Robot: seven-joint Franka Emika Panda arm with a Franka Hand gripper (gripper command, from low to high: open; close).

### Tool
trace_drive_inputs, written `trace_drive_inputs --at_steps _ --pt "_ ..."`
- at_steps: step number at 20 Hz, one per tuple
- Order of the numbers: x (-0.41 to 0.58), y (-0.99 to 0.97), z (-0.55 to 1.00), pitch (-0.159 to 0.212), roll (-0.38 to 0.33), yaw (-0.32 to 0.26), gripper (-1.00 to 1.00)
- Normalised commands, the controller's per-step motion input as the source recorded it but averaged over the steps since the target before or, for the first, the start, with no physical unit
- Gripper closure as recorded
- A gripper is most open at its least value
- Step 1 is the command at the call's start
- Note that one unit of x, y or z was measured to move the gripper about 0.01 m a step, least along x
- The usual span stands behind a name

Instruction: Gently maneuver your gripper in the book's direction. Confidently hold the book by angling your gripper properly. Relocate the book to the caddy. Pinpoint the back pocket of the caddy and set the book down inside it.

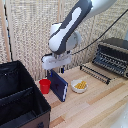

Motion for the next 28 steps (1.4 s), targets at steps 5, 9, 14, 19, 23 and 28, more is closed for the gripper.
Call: trace_drive_inputs --at_steps 5,9,14,19,23,28 --pt "0.069 0.08 -0.05 0.009 0.000 -0.087 1.00" --pt "0.039 0.04 -0.02 0.007 -0.006 -0.013 1.00" --pt "0.029 0.05 -0.01 0.003 -0.012 -0.022 1.00" --pt "0.136 0.03 0.31 -0.006 -0.033 -0.116 1.00" --pt "0.376 0.00 0.80 0.041 -0.062 -0.061 1.00" --pt "0.433 0.00 0.97 0.099 -0.041 0.001 1.00"
